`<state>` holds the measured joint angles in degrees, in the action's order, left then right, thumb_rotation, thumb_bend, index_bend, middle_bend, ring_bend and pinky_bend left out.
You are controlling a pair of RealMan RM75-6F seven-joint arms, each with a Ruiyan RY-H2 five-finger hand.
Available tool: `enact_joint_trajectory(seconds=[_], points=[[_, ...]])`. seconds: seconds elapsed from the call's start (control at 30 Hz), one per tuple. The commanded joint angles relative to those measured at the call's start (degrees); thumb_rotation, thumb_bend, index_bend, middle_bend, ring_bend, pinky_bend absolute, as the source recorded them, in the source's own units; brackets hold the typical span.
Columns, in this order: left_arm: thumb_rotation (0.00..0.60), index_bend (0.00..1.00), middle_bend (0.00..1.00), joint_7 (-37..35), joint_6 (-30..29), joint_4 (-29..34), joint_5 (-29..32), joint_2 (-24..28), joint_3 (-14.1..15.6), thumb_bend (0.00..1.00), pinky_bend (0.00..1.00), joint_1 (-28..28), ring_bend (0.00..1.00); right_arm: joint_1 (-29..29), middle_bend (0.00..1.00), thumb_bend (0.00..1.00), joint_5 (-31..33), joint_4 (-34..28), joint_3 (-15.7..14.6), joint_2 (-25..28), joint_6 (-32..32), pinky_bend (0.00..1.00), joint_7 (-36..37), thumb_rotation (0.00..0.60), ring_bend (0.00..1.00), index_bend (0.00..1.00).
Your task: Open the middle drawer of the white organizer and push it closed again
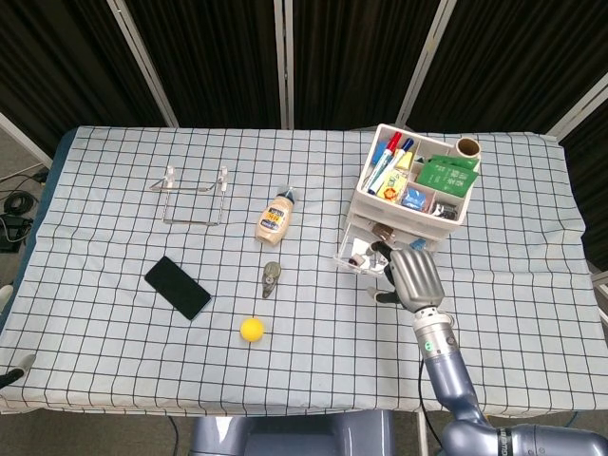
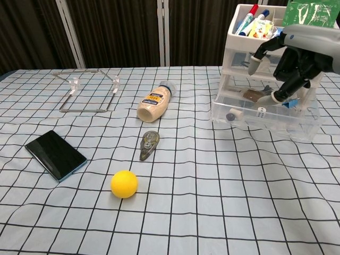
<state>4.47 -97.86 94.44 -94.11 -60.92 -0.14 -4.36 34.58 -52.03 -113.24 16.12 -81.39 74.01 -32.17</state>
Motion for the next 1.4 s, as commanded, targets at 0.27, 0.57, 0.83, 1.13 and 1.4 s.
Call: enact_joint_trajectory(seconds=[0.27,0.57,0.83,1.13,1.4], points=[[0.600,0.00,0.00,-1.0,-0.7,-0.3,1.4,0.1,-1.2,0.10,0.00,0.0,0.00,7.1,1.00,0.07,2.5,4.2,0.0,7.7,-13.0,0.75,-4.4,0.600,1.00,0.47],[0.600,0.00,0.00,-0.9,-0.3,0.3,3.5,0.7,-2.1,0.10,0.00,0.0,0.00,9.9,1.00,0.07,-1.0,10.2,-1.9,9.4,-17.7,0.75,-3.4,0.600,1.00,0.48],[0.600,0.00,0.00,-0.6,0.7,0.6,4.6,0.8,-2.5,0.10,0.00,0.4,0.00,11.5,1.00,0.07,-6.7,13.5,-3.9,11.5,-22.1,0.75,0.1,0.600,1.00,0.48],[0.600,0.00,0.00,-0.9,0.9,0.6,4.8,0.9,-2.4,0.10,0.00,0.4,0.00,12.2,1.00,0.06,-11.7,18.5,-5.3,9.5,-22.5,0.75,3.7,0.600,1.00,0.46],[0.600,0.00,0.00,-0.9,1.5,0.6,5.5,0.8,-2.6,0.10,0.00,0.6,0.00,12.4,1.00,0.06,-12.7,22.6,-6.4,6.7,-21.6,0.75,4.0,0.600,1.00,0.45]])
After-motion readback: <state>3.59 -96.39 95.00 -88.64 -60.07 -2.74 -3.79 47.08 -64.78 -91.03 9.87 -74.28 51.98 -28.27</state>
